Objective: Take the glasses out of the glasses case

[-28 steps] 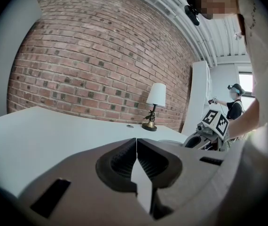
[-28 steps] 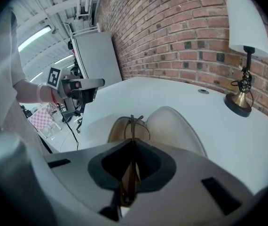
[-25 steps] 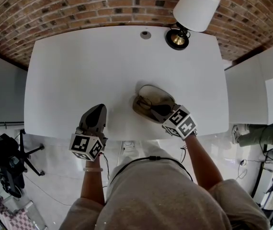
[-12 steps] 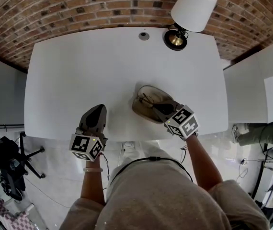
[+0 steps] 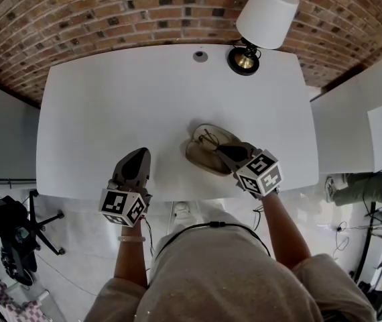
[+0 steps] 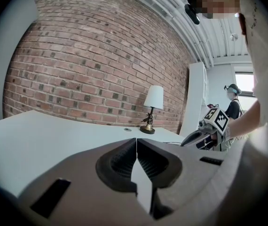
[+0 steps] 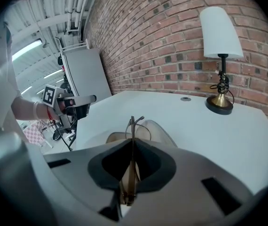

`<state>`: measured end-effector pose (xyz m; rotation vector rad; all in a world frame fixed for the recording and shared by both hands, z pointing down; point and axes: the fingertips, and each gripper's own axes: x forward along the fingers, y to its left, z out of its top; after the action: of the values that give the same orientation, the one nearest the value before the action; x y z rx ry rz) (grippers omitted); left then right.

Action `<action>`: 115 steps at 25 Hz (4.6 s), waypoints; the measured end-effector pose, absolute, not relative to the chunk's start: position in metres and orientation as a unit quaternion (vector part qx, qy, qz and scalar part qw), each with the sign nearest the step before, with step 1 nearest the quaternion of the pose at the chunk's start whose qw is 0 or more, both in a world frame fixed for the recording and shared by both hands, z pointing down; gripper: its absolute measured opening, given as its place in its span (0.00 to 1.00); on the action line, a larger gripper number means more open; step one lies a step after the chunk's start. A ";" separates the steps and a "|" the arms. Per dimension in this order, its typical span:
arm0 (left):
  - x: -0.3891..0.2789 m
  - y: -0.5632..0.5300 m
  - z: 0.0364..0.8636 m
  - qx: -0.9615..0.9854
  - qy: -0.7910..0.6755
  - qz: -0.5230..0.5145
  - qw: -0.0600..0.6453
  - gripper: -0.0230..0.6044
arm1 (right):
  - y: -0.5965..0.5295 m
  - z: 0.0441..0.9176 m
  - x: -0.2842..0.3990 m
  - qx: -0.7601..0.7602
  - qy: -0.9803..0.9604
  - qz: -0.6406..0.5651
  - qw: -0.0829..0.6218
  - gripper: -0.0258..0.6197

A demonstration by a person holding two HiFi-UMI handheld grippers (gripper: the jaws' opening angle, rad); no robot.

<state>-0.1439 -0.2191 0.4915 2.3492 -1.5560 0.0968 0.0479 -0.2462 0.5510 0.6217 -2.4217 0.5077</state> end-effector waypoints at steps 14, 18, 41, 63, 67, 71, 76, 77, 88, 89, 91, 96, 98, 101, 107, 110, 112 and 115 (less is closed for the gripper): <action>-0.135 -0.225 0.475 0.830 -0.538 0.029 0.142 0.05 | -0.253 0.519 0.067 0.278 -0.912 0.188 0.237 0.07; -0.132 -0.224 0.471 0.833 -0.535 0.028 0.137 0.05 | -0.255 0.510 0.073 0.293 -0.912 0.188 0.217 0.07; -0.131 -0.222 0.442 0.835 -0.540 0.020 0.102 0.05 | -0.271 0.462 0.118 0.386 -0.901 0.159 0.117 0.07; -0.149 -0.233 0.410 0.823 -0.566 0.003 0.056 0.05 | -0.281 0.420 0.140 0.440 -0.889 0.114 0.050 0.07; -0.152 -0.235 0.406 0.821 -0.568 0.000 0.051 0.05 | -0.284 0.415 0.143 0.448 -0.887 0.106 0.043 0.07; -0.153 -0.238 0.405 0.821 -0.569 -0.001 0.048 0.05 | -0.288 0.410 0.145 0.454 -0.885 0.099 0.035 0.07; -0.155 -0.241 0.403 0.820 -0.571 -0.003 0.046 0.05 | -0.291 0.404 0.145 0.456 -0.885 0.094 0.026 0.07; -0.155 -0.242 0.402 0.819 -0.571 -0.005 0.045 0.05 | -0.291 0.403 0.145 0.456 -0.885 0.092 0.025 0.07; -0.155 -0.250 0.399 0.819 -0.572 -0.013 0.043 0.05 | -0.297 0.396 0.156 0.469 -0.879 0.085 0.013 0.07; -0.155 -0.251 0.399 0.819 -0.572 -0.014 0.044 0.05 | -0.297 0.395 0.157 0.470 -0.879 0.085 0.012 0.07; -0.155 -0.251 0.399 0.818 -0.573 -0.014 0.044 0.05 | -0.296 0.394 0.158 0.471 -0.878 0.083 0.012 0.07; -0.156 -0.252 0.400 0.819 -0.572 -0.014 0.047 0.05 | -0.297 0.394 0.158 0.474 -0.877 0.081 0.012 0.07; -0.156 -0.253 0.402 0.819 -0.572 -0.014 0.048 0.05 | -0.297 0.394 0.159 0.475 -0.876 0.083 0.011 0.07; -0.156 -0.253 0.403 0.819 -0.572 -0.013 0.050 0.05 | -0.298 0.395 0.159 0.474 -0.876 0.084 0.010 0.07; -0.158 -0.252 0.405 0.819 -0.572 -0.011 0.052 0.05 | -0.296 0.397 0.158 0.476 -0.875 0.084 0.011 0.07; -0.159 -0.252 0.406 0.818 -0.572 -0.010 0.053 0.05 | -0.296 0.396 0.158 0.478 -0.874 0.083 0.013 0.07; -0.159 -0.251 0.406 0.818 -0.572 -0.010 0.054 0.05 | -0.296 0.396 0.158 0.479 -0.874 0.083 0.013 0.07; -0.158 -0.250 0.406 0.819 -0.571 -0.010 0.054 0.05 | -0.294 0.397 0.160 0.480 -0.873 0.084 0.011 0.07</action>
<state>-0.1585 -0.2505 0.4062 2.4875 -1.7358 -0.0307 0.1603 -0.2941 0.3970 1.4988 -2.7244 0.2606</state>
